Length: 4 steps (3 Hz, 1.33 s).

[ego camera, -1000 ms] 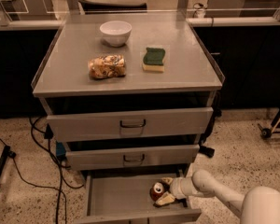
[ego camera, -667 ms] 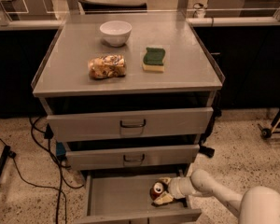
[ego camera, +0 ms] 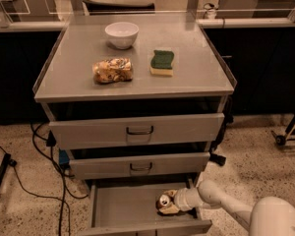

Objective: Pick coke can from bottom drawer and place on counter

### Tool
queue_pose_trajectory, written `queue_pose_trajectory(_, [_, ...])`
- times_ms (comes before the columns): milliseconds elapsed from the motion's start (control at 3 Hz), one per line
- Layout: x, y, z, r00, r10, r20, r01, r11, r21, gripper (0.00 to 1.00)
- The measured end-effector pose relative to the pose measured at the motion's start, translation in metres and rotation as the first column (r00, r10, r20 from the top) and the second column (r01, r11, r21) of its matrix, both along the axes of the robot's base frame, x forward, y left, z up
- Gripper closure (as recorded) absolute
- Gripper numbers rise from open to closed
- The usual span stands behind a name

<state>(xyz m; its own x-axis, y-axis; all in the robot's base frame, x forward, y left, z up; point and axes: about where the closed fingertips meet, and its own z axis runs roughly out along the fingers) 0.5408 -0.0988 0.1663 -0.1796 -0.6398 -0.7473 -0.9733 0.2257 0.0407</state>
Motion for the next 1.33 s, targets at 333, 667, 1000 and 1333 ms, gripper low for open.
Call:
queue_pose_trajectory(333, [0.0, 0.0, 0.0, 1.0, 0.0, 0.0, 0.0, 1.0, 0.0, 0.85])
queue_pose_trajectory(667, [0.0, 0.0, 0.0, 1.0, 0.0, 0.0, 0.0, 1.0, 0.0, 1.0])
queue_pose_trajectory(1000, [0.0, 0.0, 0.0, 1.0, 0.0, 0.0, 0.0, 1.0, 0.0, 1.0])
queue_pose_trajectory(1333, [-0.006, -0.011, 0.034, 0.9992, 0.039, 0.008, -0.039, 0.999, 0.022, 1.0])
